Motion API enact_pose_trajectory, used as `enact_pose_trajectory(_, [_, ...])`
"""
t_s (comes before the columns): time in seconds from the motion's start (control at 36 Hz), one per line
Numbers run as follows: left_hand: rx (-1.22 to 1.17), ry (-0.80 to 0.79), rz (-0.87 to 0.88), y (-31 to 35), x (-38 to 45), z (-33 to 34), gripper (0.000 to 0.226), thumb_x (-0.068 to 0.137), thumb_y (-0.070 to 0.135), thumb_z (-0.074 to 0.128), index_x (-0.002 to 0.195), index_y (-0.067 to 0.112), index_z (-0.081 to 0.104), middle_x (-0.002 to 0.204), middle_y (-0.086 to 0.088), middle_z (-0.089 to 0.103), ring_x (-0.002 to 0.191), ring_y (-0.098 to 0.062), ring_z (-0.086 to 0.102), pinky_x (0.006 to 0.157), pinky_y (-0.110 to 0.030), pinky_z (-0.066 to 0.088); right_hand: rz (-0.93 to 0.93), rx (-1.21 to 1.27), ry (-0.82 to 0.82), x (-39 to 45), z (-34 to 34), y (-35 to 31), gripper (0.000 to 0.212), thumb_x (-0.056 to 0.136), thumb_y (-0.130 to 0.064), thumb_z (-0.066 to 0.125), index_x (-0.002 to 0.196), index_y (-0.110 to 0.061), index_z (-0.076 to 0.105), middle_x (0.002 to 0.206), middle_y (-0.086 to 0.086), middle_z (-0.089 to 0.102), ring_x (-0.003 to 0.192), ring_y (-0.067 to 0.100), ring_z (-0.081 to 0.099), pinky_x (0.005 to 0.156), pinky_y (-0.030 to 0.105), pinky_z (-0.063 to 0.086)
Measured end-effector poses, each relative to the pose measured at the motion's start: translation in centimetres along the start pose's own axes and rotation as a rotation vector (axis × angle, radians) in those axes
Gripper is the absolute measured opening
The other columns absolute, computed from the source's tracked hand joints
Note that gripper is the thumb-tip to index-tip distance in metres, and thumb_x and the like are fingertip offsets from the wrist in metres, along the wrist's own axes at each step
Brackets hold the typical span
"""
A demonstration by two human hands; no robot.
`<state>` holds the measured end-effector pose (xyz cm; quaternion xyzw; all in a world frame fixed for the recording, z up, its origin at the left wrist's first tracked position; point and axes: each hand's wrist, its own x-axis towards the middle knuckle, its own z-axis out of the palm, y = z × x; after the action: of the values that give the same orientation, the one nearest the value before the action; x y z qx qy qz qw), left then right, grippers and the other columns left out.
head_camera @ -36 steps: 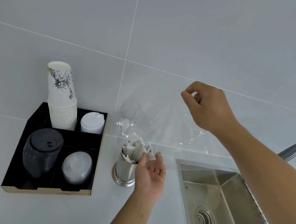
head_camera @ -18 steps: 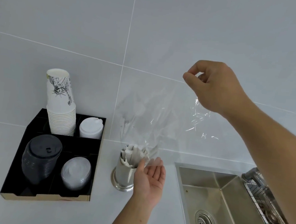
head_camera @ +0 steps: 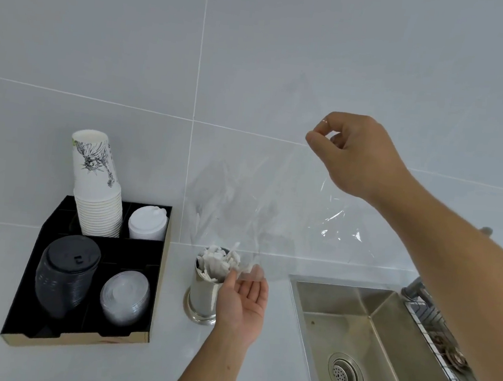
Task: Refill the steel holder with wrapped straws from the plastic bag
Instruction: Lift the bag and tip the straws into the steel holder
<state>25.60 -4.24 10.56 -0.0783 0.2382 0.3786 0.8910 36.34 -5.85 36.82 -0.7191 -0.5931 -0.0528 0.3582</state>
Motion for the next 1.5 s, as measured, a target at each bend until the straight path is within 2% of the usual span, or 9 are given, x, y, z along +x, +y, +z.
enact_pose_trajectory(0.11, [-0.003, -0.005, -0.016, -0.4, -0.5, 0.0, 0.028, 0.095, 0.028, 0.058, 0.102, 0.002, 0.062, 0.086, -0.011, 0.077, 0.076, -0.019, 0.075, 0.066, -0.029, 0.061, 0.011, 0.016, 0.005, -0.5, -0.4, 0.4, 0.022, 0.091, -0.029, 0.056, 0.069, -0.027, 0.057, 0.035, -0.008, 0.045, 0.034, 0.011, 0.041, 0.037, 0.016, 0.036])
enact_pose_trajectory(0.22, [-0.049, -0.019, -0.064, -0.5, -0.5, 0.4, 0.034, 0.093, 0.03, 0.06, 0.108, 0.0, 0.06, 0.092, -0.012, 0.076, 0.088, -0.02, 0.071, 0.071, -0.03, 0.058, 0.016, 0.008, -0.01, -1.0, 0.0, 0.6, 0.023, 0.092, -0.03, 0.056, 0.069, -0.027, 0.056, 0.035, -0.009, 0.043, 0.034, 0.012, 0.038, 0.037, 0.015, 0.034])
enact_pose_trajectory(0.31, [-0.084, -0.053, -0.107, -0.7, -0.3, 0.9, 0.034, 0.092, 0.03, 0.061, 0.108, 0.0, 0.06, 0.092, -0.012, 0.075, 0.08, -0.019, 0.072, 0.063, -0.029, 0.058, 0.018, 0.003, -0.024, -1.2, 0.2, 0.7, 0.022, 0.092, -0.029, 0.056, 0.07, -0.026, 0.056, 0.036, -0.007, 0.043, 0.033, 0.011, 0.039, 0.036, 0.014, 0.033])
enact_pose_trajectory(0.47, [-0.122, -0.01, -0.072, -0.9, 0.5, 1.3, 0.011, 0.095, 0.016, 0.057, 0.097, 0.006, 0.058, 0.094, -0.011, 0.071, 0.068, -0.015, 0.073, 0.054, -0.026, 0.057, 0.019, -0.016, -0.04, -1.0, 0.4, 0.9, 0.021, 0.093, -0.029, 0.056, 0.073, -0.024, 0.058, 0.035, -0.01, 0.044, 0.033, 0.01, 0.038, 0.035, 0.012, 0.032])
enact_pose_trajectory(0.75, [-0.092, 0.046, -0.019, -0.7, 1.6, 1.2, 0.016, 0.097, 0.016, 0.055, 0.088, 0.005, 0.06, 0.088, -0.009, 0.073, 0.068, -0.011, 0.072, 0.053, -0.024, 0.058, 0.048, -0.049, -0.08, -0.3, 2.0, 1.9, 0.02, 0.093, -0.028, 0.054, 0.075, -0.024, 0.059, 0.034, -0.009, 0.045, 0.032, 0.01, 0.039, 0.035, 0.012, 0.032])
enact_pose_trajectory(0.92, [-0.092, 0.067, -0.011, -0.4, 2.2, 1.1, 0.018, 0.098, 0.023, 0.054, 0.101, 0.006, 0.057, 0.096, -0.012, 0.072, 0.081, -0.016, 0.072, 0.058, -0.027, 0.061, 0.043, -0.045, -0.079, 0.1, 2.6, 2.1, 0.019, 0.093, -0.028, 0.055, 0.076, -0.022, 0.061, 0.037, -0.006, 0.044, 0.036, 0.012, 0.038, 0.036, 0.014, 0.034])
enact_pose_trajectory(1.06, [-0.035, 0.056, -0.033, -0.8, 2.0, 0.3, 0.026, 0.097, 0.027, 0.055, 0.1, 0.002, 0.06, 0.082, -0.01, 0.077, 0.071, -0.016, 0.075, 0.06, -0.028, 0.061, 0.058, 0.02, -0.007, 0.8, 0.8, 1.6, 0.02, 0.091, -0.029, 0.058, 0.072, -0.024, 0.062, 0.039, -0.006, 0.046, 0.034, 0.011, 0.04, 0.038, 0.017, 0.036])
enact_pose_trajectory(1.17, [-0.03, 0.041, -0.032, -1.2, 1.7, 0.1, 0.03, 0.097, 0.027, 0.055, 0.11, 0.001, 0.059, 0.084, -0.011, 0.077, 0.072, -0.018, 0.075, 0.061, -0.03, 0.061, 0.073, 0.111, 0.023, 0.9, -1.2, 1.1, 0.02, 0.089, -0.024, 0.059, 0.07, -0.022, 0.061, 0.034, -0.008, 0.043, 0.028, 0.01, 0.035, 0.034, 0.013, 0.03])
enact_pose_trajectory(1.5, [-0.002, 0.009, 0.015, -2.1, -0.1, -0.2, 0.036, 0.098, 0.027, 0.052, 0.12, 0.0, 0.057, 0.088, -0.013, 0.076, 0.073, -0.019, 0.075, 0.06, -0.031, 0.062, 0.06, 0.194, 0.055, -1.2, -3.7, 0.9, 0.019, 0.087, -0.022, 0.058, 0.069, -0.02, 0.061, 0.034, -0.007, 0.041, 0.029, 0.013, 0.032, 0.039, 0.018, 0.03])
